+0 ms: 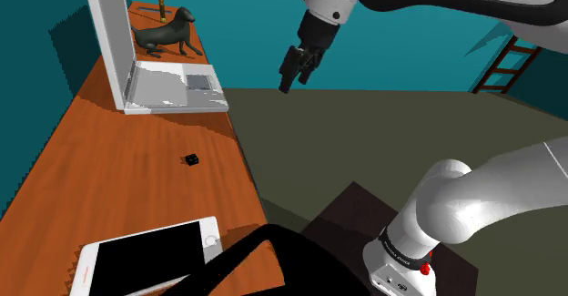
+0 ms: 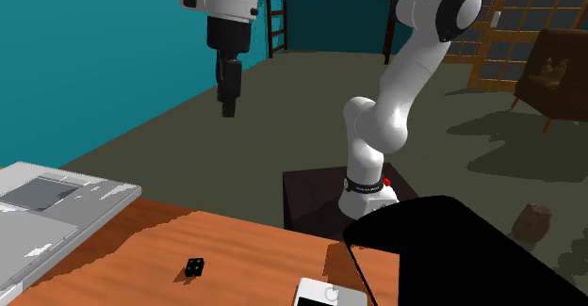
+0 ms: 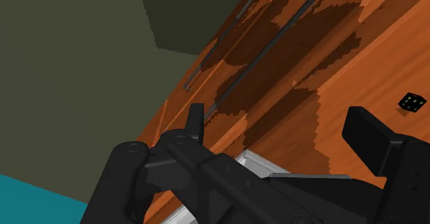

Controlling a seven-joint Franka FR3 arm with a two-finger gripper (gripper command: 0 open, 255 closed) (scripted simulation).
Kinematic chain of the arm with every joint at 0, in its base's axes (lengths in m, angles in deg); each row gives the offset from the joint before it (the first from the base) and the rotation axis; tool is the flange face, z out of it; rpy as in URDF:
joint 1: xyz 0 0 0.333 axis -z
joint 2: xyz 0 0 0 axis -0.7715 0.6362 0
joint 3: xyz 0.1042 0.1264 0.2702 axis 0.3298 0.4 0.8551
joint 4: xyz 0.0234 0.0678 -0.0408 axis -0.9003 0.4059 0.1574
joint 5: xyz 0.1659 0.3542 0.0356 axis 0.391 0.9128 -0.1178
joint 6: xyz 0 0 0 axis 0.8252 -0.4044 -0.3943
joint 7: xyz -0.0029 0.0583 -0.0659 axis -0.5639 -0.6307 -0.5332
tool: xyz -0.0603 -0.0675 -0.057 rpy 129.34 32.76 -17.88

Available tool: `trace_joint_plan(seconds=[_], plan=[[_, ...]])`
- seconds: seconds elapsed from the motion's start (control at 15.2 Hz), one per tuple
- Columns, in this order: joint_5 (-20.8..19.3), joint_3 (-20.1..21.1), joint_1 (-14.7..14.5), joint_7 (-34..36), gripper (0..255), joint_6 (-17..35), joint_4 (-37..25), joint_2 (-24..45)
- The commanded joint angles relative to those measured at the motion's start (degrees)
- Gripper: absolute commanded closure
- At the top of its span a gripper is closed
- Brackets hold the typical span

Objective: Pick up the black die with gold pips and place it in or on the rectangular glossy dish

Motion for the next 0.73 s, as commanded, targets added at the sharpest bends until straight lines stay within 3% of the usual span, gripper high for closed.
trace_joint_plan(seconds=[0.0, 0.66], plan=[[0.07, 2.19, -0.64, 1.39, 0, 0.67, -1.77, 3.33], [-3.73, 12.15, -3.43, 8.85, 0, 2.02, -13.93, 22.00]])
